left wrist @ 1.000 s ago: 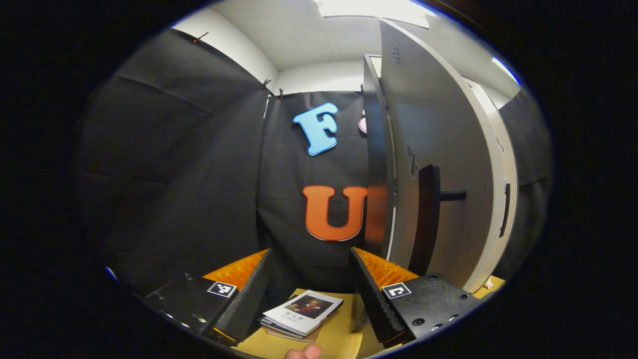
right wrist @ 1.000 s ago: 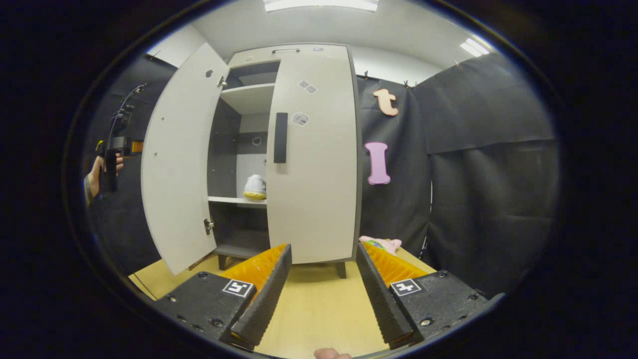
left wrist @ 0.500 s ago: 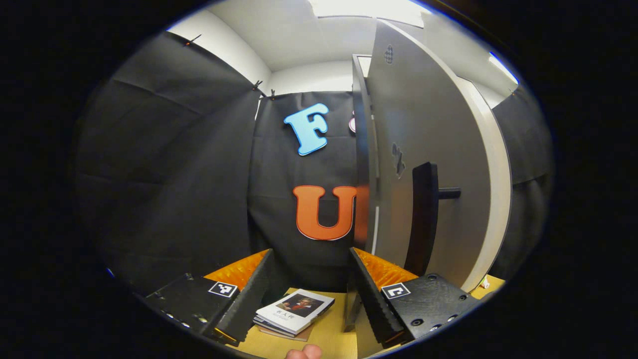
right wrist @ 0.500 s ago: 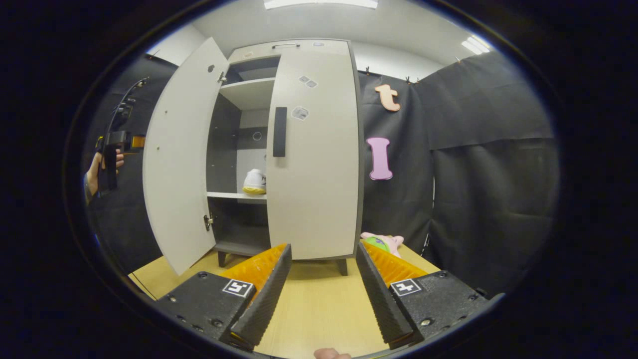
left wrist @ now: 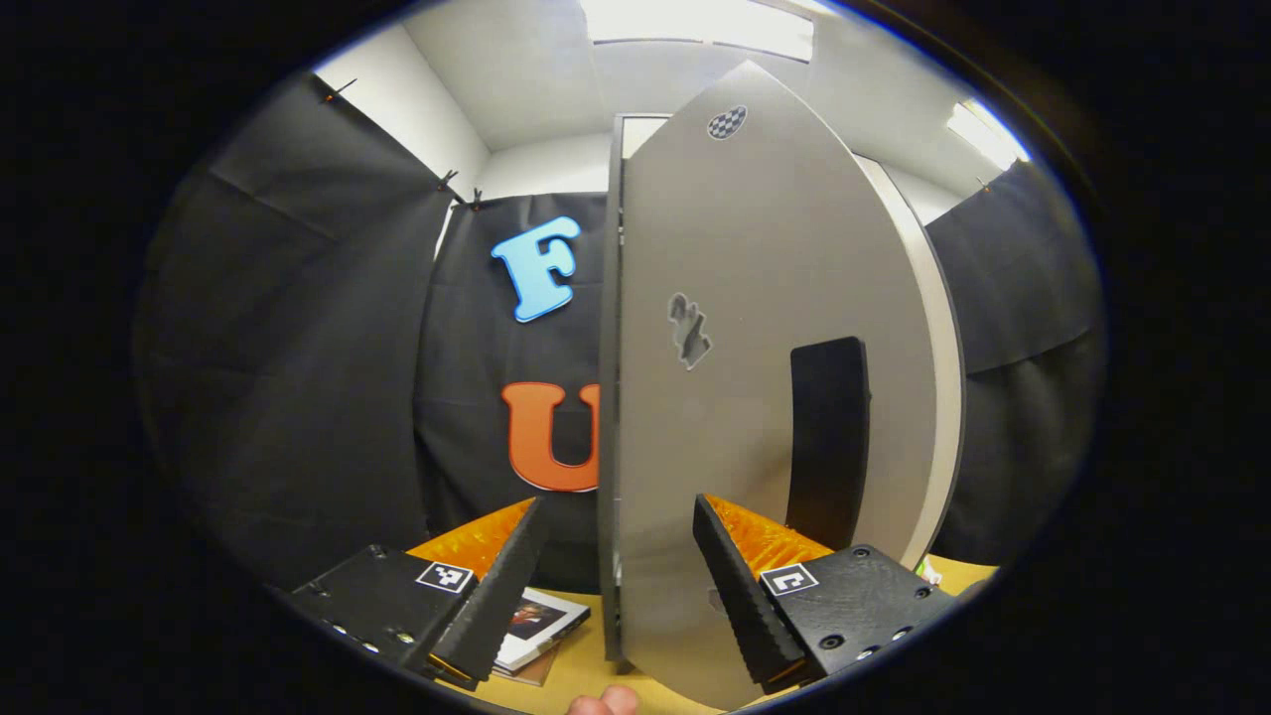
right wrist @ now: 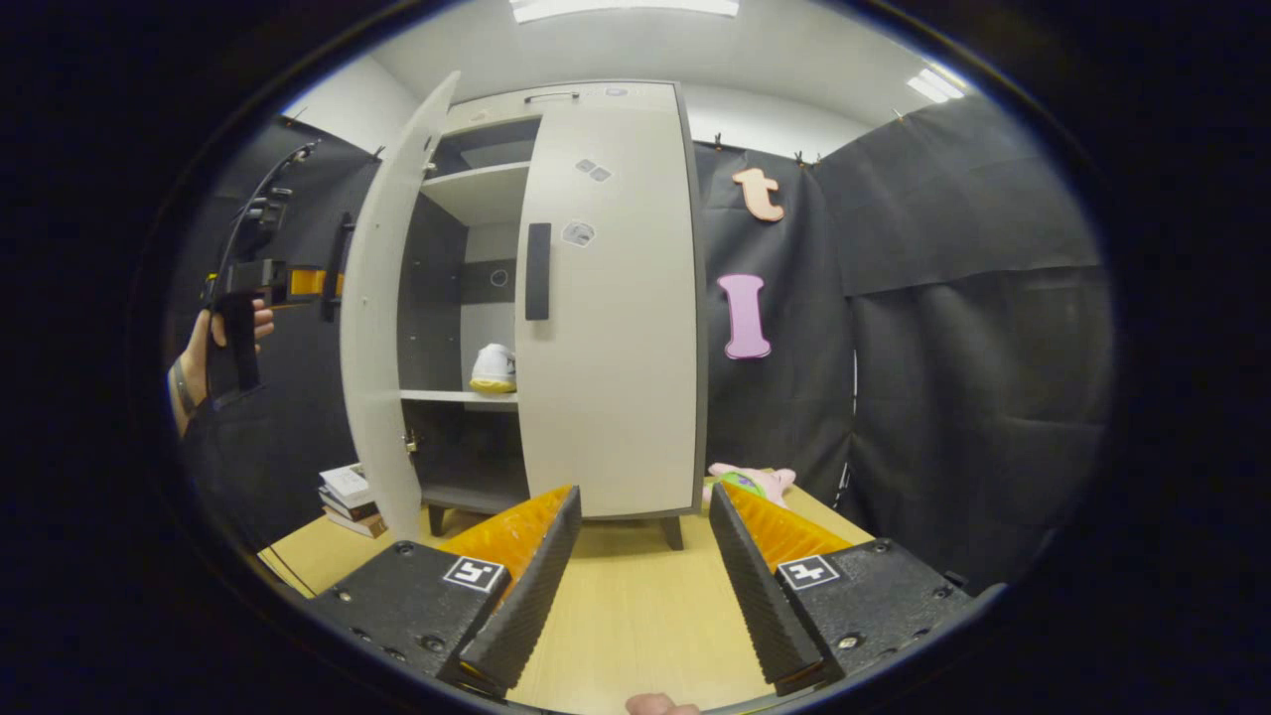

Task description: Grab one shoe with the right hand and put it into the shoe cabinet, grab the other shoe with the left hand and put it into the shoe cabinet; then close the right door with the right hand and the left door with the left hand.

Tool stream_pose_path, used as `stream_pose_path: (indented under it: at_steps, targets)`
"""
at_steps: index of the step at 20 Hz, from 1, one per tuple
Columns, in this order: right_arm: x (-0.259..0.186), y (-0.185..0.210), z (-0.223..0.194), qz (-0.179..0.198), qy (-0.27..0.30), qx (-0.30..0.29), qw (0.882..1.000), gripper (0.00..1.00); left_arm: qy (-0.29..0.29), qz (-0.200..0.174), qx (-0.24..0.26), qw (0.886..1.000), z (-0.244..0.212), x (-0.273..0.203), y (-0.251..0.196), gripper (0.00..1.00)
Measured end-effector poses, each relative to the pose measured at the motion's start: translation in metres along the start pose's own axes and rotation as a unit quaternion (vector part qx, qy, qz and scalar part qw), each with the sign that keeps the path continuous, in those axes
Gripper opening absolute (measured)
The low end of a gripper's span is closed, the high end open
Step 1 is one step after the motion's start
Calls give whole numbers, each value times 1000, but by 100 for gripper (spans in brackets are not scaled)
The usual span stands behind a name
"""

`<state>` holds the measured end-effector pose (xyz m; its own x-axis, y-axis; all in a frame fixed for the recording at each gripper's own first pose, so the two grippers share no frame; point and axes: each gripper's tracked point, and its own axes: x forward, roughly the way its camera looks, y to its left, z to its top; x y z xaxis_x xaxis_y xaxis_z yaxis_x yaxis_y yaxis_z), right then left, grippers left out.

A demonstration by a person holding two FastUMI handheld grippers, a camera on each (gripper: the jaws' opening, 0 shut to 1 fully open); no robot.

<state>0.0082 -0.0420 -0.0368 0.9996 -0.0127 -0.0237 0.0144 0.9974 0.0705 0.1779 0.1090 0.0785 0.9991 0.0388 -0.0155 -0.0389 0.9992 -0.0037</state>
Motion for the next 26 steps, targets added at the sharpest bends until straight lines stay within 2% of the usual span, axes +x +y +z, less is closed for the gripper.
stream_pose_path:
  at_steps: [2,4,13,19,26]
  targets:
    - [-3,0,1,-2,-3,1,1000,86,4,-21,-5,1000,-3,12,-25,90]
    - [-5,-5,3,-6,-7,2,1000,86,2,-24,-4,1000,-1,19,-41,91]
    - [-1,-21,7,-22,-15,12,1000,86,-5,-34,9,999,5,11,-61,91]
    - [0,-17,5,-16,-12,9,1000,86,16,-60,-18,998,-24,-35,-87,91]
    - [0,-5,13,0,-21,4,1000,86,38,-62,-10,997,-67,-110,-120,90]
